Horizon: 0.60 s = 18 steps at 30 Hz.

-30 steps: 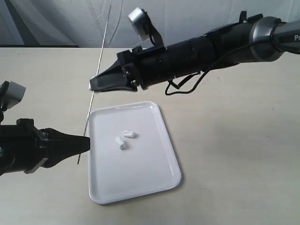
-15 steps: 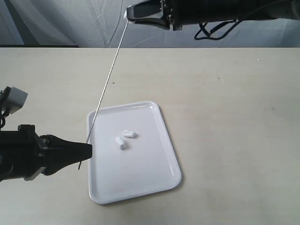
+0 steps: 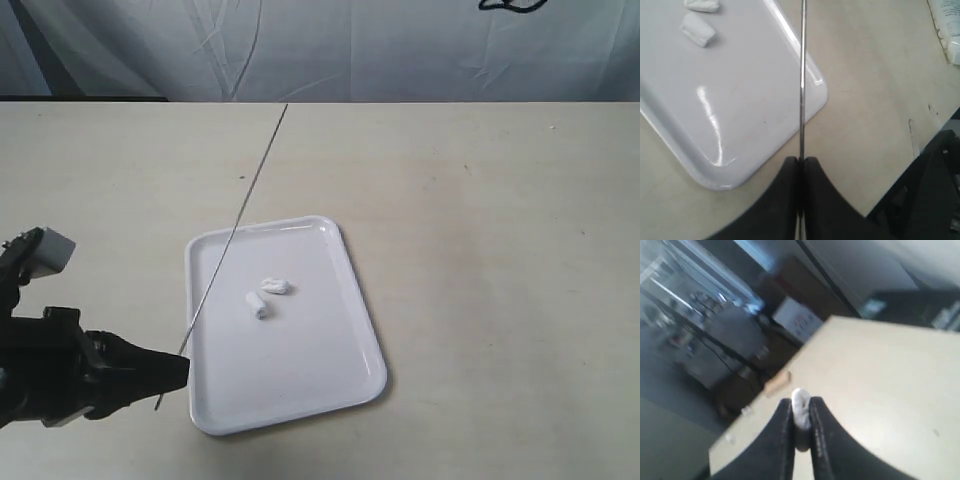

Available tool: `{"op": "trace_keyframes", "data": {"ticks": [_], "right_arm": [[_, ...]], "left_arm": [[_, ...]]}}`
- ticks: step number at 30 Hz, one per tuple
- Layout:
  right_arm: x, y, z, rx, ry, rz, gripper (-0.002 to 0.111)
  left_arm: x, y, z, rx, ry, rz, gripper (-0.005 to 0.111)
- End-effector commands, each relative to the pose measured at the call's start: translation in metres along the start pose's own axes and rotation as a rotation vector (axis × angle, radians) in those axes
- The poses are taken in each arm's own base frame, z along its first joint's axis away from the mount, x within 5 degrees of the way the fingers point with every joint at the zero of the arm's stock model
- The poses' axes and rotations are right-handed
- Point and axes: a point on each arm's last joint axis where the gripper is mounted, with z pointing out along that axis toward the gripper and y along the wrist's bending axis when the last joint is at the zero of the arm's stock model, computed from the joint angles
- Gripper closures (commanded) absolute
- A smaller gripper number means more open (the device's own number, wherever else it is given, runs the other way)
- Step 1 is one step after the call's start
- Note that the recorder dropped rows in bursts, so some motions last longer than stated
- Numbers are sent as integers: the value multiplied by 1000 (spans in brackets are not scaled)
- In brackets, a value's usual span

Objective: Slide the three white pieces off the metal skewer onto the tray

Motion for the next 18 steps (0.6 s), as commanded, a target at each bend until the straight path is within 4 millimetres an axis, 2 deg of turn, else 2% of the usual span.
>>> {"op": "trace_keyframes", "data": {"ticks": [1,4,8,15,18], "right_arm": [[52,-16,16,196,452,-37,101],[100,-19,34,265,693,-63,101],[145,-19,55,299,747,-64,101],[191,-12,78,335,778,-81,100],[206,-10,87,321,801,-64,89]], "left_arm": [[-2,5,0,-56,-29,-3,107],[-4,8,0,-91,-46,-3,107],[-3,8,0,-94,-46,-4,107],[2,13,4,-102,-13,-29,107],[3,17,8,-110,18,-37,107]]}}
